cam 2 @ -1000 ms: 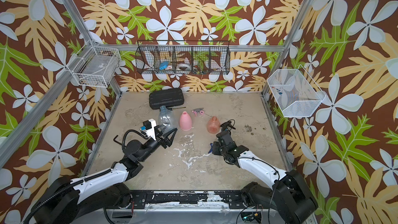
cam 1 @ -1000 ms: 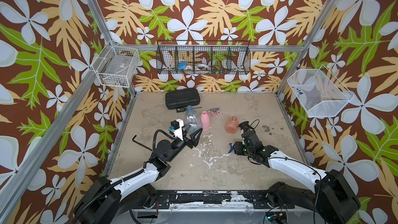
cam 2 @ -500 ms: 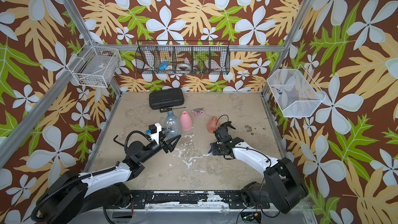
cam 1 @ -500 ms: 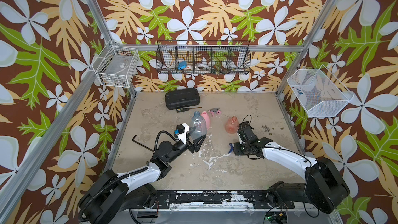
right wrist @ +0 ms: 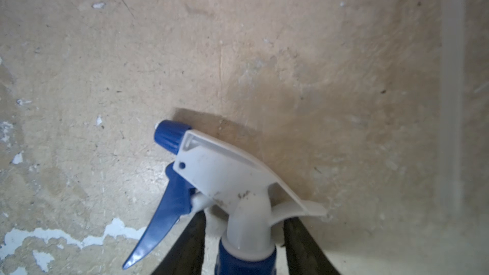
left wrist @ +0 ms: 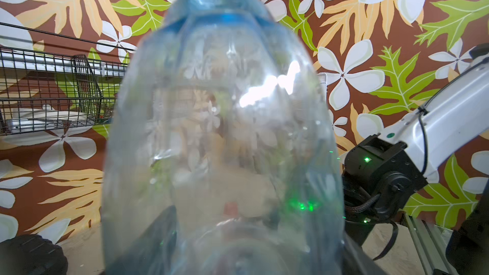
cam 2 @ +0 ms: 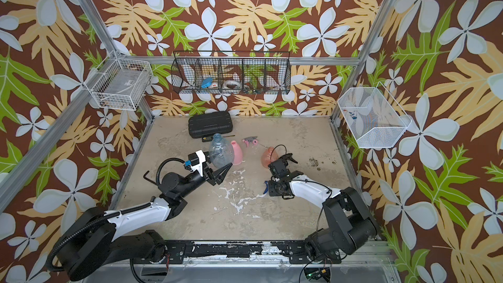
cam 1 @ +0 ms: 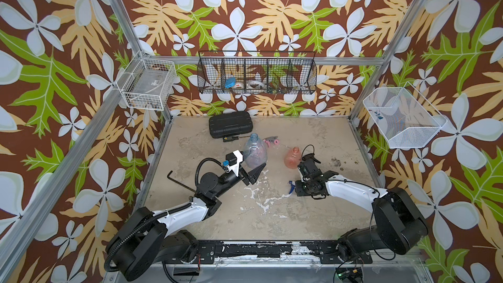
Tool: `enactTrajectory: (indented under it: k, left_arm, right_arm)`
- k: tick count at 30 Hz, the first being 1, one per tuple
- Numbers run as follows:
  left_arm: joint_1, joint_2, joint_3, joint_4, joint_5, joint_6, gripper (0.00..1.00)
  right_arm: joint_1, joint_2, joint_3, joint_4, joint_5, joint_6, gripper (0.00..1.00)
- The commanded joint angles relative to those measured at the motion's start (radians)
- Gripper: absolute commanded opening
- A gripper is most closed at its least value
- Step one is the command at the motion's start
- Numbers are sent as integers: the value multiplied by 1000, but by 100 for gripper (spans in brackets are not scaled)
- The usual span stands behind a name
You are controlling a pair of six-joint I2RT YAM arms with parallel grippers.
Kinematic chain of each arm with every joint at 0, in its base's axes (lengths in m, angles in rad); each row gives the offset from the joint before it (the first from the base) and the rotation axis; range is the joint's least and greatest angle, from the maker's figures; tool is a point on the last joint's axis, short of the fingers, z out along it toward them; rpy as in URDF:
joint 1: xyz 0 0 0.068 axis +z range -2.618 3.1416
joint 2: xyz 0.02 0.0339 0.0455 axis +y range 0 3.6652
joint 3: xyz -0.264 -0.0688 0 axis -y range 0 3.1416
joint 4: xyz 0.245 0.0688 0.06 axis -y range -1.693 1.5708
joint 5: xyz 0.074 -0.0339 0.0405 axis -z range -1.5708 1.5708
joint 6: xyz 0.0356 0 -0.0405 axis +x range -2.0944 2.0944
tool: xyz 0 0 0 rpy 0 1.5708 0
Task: Attach spray nozzles to spray bottles
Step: Pick up the spray nozzle from the center of the board.
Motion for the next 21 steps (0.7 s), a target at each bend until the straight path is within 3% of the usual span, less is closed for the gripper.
enactTrajectory:
  k: [1,15,21]
  left_arm:
    - [-1,-6,-4,32,17,11,70]
    - [0,-15,5,-26,-86,58,73]
    - [-1,-21,-22,6,-78,65,73]
  right_arm:
    - [-2,26,23,2,9,-12,47]
    - [-2,32,39,1,-4,-1,26]
    - [-2,-124,27,-7,-26,28,21]
